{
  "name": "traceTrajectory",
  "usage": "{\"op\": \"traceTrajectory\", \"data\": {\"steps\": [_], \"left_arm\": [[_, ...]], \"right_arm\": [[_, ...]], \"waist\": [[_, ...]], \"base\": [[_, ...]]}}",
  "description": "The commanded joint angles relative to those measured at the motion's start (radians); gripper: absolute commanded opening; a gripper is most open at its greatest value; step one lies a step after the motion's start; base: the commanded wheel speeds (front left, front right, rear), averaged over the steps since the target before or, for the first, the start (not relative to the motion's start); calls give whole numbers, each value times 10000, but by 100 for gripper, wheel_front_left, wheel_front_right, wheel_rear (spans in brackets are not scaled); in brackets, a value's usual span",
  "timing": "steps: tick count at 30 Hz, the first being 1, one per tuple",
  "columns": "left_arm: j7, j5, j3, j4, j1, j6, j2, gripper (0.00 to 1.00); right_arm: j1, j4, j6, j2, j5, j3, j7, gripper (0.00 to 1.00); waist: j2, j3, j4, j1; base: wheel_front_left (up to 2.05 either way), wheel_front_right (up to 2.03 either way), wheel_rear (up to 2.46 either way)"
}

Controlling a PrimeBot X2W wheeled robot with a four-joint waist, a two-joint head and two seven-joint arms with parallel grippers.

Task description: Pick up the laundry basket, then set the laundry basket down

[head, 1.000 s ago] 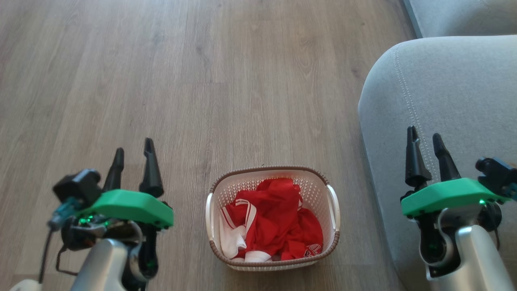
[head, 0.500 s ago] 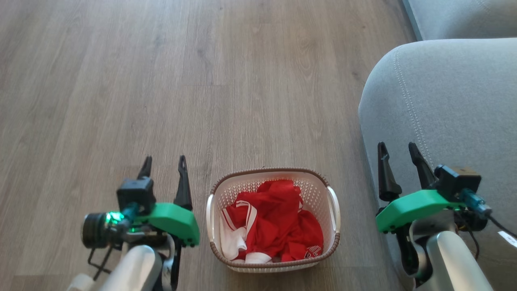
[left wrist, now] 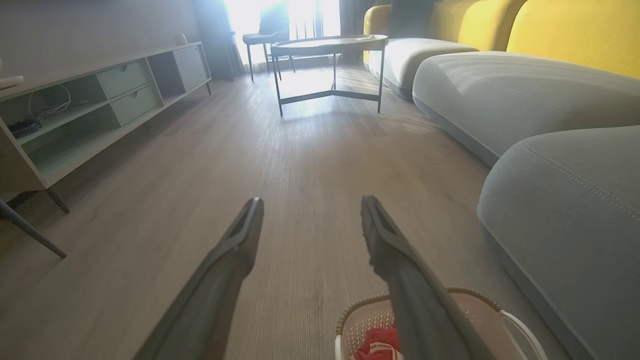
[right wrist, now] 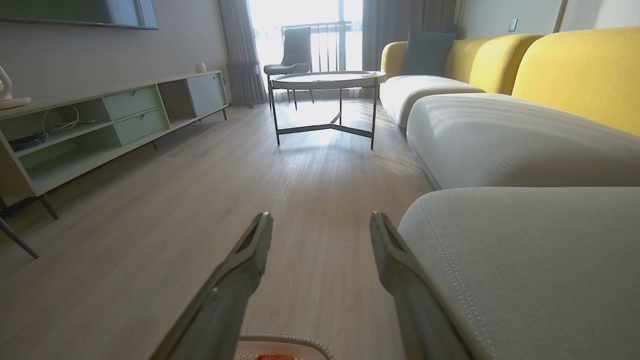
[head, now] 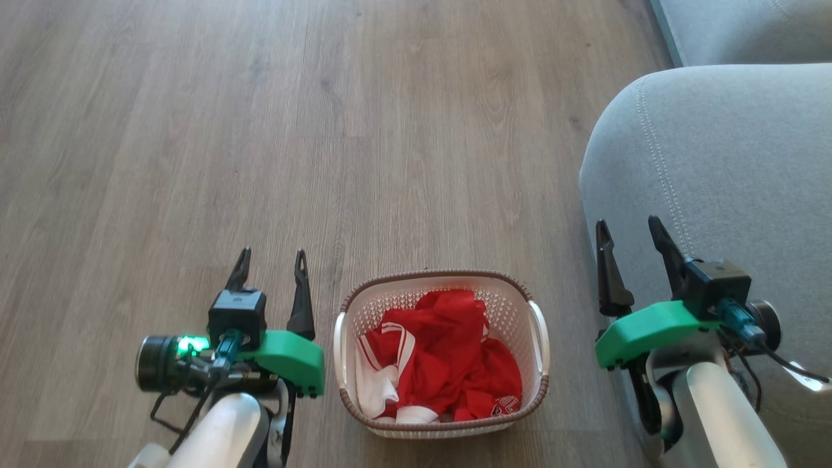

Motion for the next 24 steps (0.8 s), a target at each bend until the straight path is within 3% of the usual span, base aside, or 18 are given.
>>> {"op": "traceTrajectory", "data": {"steps": [1, 13, 15, 20, 23, 24], "left_arm": [[-155, 349, 357, -435, -618, 84, 92, 100], [-508, 2413, 815, -2245, -627, 795, -35, 100], [-567, 2427, 864, -2345, -544, 730, -114, 100], [-674, 2258, 1220, -2241, -276, 198, -470, 100], [-674, 1892, 1647, -1843, 13, -614, -823, 100], [-674, 1703, 1983, -1523, 204, -1123, -1059, 100]], "right_arm": [[-561, -364, 53, -81, -310, 227, -169, 100], [-666, -1635, 58, -95, -678, 26, -520, 100], [-636, -1705, 58, -98, -853, 25, -579, 100], [-551, -1442, 60, -103, -1105, 23, -686, 100], [-428, -961, 60, -103, -962, 43, -686, 100], [-379, -623, 60, -103, -897, 69, -686, 100]], "waist": [[0, -1, 8, -1], [0, 22, 111, -1], [0, 4, 123, -1], [0, -36, 136, -1], [0, -75, 133, -1], [0, -91, 129, -1]], "base": [[0, 0, 0], [0, 0, 0], [0, 0, 0], [0, 0, 0], [0, 0, 0], [0, 0, 0]]}}
